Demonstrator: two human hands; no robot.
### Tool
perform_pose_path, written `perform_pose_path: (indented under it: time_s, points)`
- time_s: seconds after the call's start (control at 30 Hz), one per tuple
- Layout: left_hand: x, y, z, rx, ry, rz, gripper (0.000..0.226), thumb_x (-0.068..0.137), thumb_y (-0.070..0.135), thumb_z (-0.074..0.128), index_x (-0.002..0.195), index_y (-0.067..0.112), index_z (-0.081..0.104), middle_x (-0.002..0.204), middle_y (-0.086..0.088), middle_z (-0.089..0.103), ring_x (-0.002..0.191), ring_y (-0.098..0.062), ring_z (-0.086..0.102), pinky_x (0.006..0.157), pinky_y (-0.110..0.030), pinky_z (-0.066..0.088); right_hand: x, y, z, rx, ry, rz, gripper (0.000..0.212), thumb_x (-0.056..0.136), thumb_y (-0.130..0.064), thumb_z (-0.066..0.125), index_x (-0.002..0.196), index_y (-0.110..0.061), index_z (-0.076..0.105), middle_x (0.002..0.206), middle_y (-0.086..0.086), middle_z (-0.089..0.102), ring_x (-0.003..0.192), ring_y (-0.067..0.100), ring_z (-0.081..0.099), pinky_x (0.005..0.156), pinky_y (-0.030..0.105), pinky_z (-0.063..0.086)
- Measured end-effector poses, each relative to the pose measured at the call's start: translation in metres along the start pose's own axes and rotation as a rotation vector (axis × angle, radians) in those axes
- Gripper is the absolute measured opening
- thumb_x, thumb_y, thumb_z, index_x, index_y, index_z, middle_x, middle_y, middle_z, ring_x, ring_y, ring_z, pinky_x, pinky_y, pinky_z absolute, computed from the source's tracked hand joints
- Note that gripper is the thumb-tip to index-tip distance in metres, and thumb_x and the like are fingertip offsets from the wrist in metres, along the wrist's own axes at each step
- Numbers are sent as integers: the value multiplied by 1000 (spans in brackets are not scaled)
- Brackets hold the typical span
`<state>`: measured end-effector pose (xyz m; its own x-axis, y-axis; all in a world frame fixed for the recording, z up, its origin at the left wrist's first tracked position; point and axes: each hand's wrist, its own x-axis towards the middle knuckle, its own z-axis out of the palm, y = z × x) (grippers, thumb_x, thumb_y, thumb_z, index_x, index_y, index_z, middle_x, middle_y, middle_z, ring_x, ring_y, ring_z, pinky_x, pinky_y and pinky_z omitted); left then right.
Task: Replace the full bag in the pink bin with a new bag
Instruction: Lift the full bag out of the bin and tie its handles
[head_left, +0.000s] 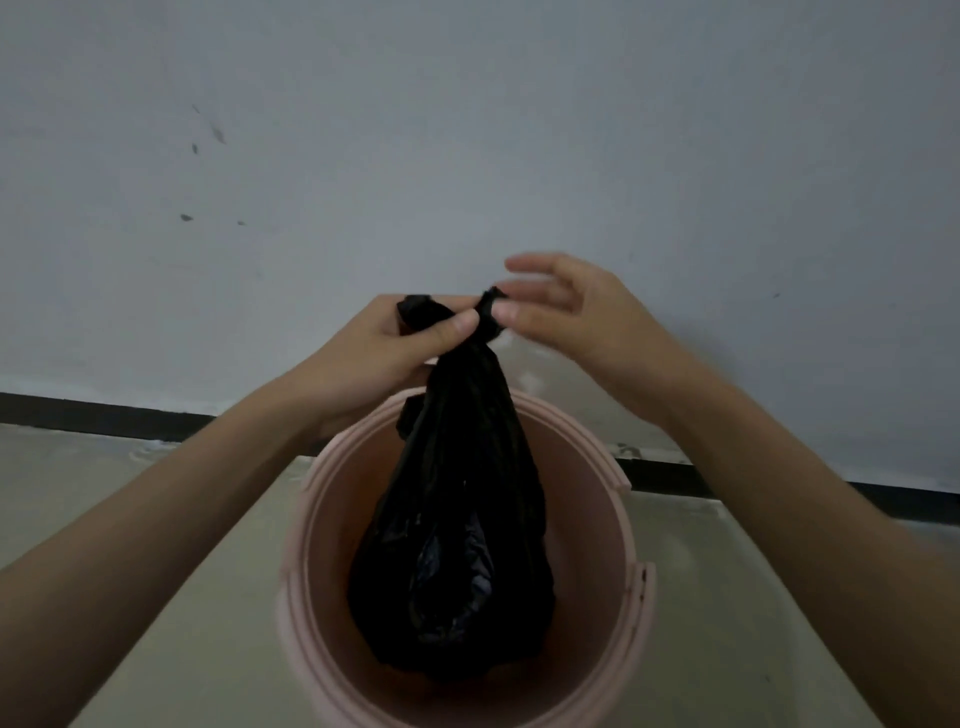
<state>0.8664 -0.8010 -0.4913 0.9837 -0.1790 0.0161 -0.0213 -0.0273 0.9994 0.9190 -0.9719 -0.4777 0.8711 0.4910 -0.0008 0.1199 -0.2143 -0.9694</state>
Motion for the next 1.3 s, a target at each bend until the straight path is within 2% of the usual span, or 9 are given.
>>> perform_pose_path:
  time_s: [0.1,0.23,0.43,0.6,0.73,0.93,1.1,1.23,1.3]
  points:
    - [-4,-2,-7,-5,54,6,31,76,27,53,104,19,64,91,8,72,92,-8,65,73,-21,55,-17,25,21,72,-116,93,55,74,-14,71,125,-12,50,115,5,66,103,10,63,92,25,50]
    - [-8,-6,-13,20,72,11,12,77,21,65,89,21,64,82,-3,68,77,-11,66,62,-21,54,-24,35,40,51,-182,44,19,79,-6,67,98,-6,66,91,9,70,89,19,67,88,35,51]
    - [-21,-9,-20,21,-93,-1,23,57,41,72,71,22,74,86,10,73,85,-7,66,73,-17,52,-25,34,28,130,-264,97,10,87,2,52,90,1,61,90,18,65,88,27,62,90,35,50]
    - [-25,-11,-10,160,-99,23,4,62,20,76,65,19,73,73,9,72,73,-2,64,67,-10,48,-25,33,22,72,-215,106,13,85,0,54,78,-8,60,64,3,67,63,12,64,65,16,52]
    - [-22,-21,-6,340,35,67,29,52,22,77,77,19,63,67,9,71,68,-4,65,68,-11,49,-26,31,15,118,-192,138,20,83,2,55,75,-14,62,72,3,65,68,13,60,68,25,48]
    - [-21,-33,-3,839,155,192,21,67,12,77,67,29,64,64,18,66,74,-5,64,65,-16,48,-30,36,9,402,-277,294,22,89,-3,47,76,-7,64,69,2,70,64,12,67,64,23,57]
    - [-27,-33,9,790,226,301,12,66,26,67,77,23,72,68,20,64,79,1,62,66,-6,46,-33,45,23,348,-289,301,10,87,-5,53,92,-7,61,73,3,69,61,12,68,61,21,56]
    - [-26,-27,9,825,234,371,22,68,30,66,86,18,73,78,9,67,82,-2,60,69,-10,47,-32,43,23,391,-212,233,10,84,1,54,84,-3,64,73,12,67,57,12,67,64,22,56]
    - [-26,-24,5,941,124,434,32,72,34,63,97,16,71,92,5,63,84,-2,56,73,-11,46,-31,42,20,414,-172,231,10,84,2,54,80,-3,62,65,8,68,54,11,67,60,21,56]
